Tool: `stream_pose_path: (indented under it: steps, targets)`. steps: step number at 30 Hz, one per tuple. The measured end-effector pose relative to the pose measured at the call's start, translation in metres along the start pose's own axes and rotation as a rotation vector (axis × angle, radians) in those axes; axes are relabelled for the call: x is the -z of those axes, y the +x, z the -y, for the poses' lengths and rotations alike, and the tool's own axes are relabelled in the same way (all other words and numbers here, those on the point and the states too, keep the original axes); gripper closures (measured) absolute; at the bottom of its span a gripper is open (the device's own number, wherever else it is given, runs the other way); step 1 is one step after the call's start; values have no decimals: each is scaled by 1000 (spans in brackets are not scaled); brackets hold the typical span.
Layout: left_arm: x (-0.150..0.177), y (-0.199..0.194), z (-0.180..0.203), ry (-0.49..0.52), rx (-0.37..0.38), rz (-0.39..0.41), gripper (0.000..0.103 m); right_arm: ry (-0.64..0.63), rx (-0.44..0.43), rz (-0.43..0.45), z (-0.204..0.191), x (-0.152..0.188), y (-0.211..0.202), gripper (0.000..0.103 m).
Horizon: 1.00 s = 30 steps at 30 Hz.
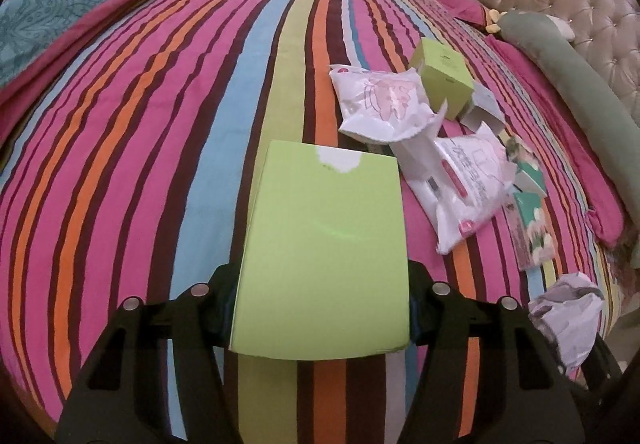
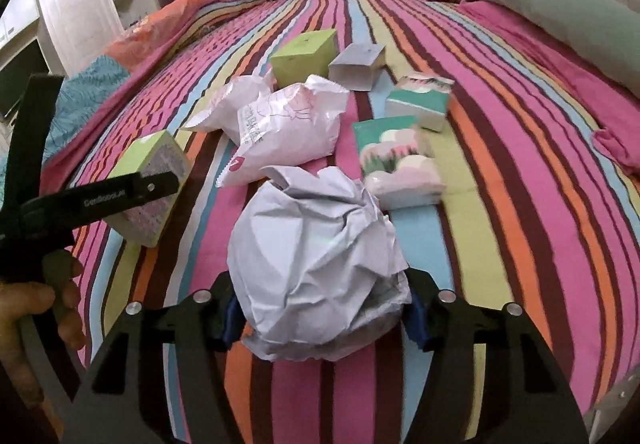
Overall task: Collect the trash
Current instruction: 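Carry green box and paper ball with both tools over the wastebasket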
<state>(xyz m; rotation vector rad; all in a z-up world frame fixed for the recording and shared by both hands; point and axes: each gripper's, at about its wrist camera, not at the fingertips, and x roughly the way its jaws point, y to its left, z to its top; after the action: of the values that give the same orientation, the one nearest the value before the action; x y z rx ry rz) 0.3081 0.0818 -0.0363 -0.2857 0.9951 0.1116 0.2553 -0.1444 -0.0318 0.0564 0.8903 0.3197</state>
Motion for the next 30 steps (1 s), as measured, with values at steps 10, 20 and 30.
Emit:
stream_pose_path:
  steps: [10, 20, 30]
  targets:
    - [35, -35, -2, 22, 13, 16, 44, 55, 37, 32, 29, 16, -37, 44]
    - [83, -67, -3, 42, 40, 16, 44, 77, 55, 42, 39, 41, -65, 44]
    - [141, -102, -11, 67, 71, 13, 44, 33, 53, 30, 29, 76, -96, 44]
